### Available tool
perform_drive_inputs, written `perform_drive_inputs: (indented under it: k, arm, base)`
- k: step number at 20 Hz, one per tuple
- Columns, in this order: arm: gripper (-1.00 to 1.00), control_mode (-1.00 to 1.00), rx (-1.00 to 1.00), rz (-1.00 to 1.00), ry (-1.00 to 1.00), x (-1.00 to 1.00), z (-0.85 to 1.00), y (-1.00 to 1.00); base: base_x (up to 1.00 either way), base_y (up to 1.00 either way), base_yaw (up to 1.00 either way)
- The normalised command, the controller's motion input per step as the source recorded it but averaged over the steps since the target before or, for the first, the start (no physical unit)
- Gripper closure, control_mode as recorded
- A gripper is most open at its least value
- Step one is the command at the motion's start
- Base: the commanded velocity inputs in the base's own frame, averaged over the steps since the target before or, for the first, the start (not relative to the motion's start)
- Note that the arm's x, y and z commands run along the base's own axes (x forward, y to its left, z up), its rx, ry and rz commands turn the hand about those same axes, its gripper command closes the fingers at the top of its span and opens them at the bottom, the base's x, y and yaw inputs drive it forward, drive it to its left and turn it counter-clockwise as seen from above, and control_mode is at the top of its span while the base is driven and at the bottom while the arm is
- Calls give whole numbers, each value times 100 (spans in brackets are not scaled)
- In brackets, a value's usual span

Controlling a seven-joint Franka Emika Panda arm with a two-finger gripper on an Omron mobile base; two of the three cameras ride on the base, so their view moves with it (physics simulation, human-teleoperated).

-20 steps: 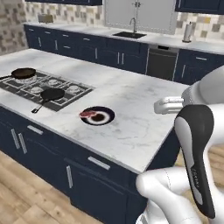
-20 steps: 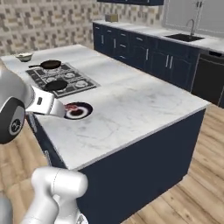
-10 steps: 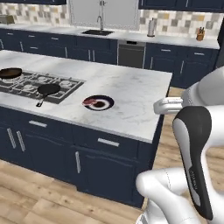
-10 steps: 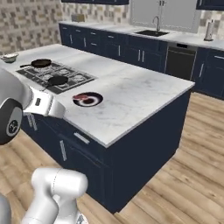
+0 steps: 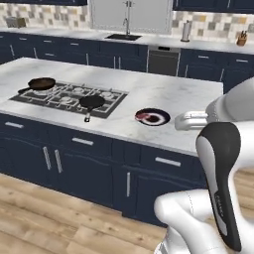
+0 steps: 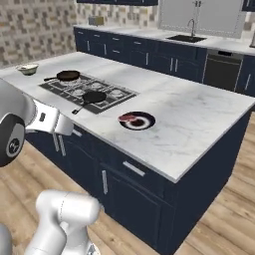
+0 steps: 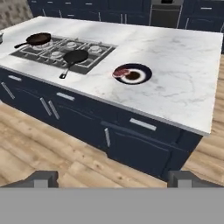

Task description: Place one of the steaks on the plate and the other in the bowl. Then place the bowl in the fridge.

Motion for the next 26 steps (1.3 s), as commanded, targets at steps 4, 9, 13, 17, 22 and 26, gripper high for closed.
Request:
perform_drive_inputs:
  k: [4,9,13,17,22,26]
  arm:
    - [-100,100,0,0,0,0,0,0]
    - [-100,100,0,0,0,0,0,0]
    - [-100,100,0,0,0,0,0,0]
    - [-100,100,0,0,0,0,0,0]
    - [-100,100,0,0,0,0,0,0]
    - [-100,100,0,0,0,0,0,0]
  base:
    - [100,100,-24]
    - [100,100,-16]
    - [100,100,0]
    - [100,100,-6]
    - [100,100,-16]
    - [100,100,-20]
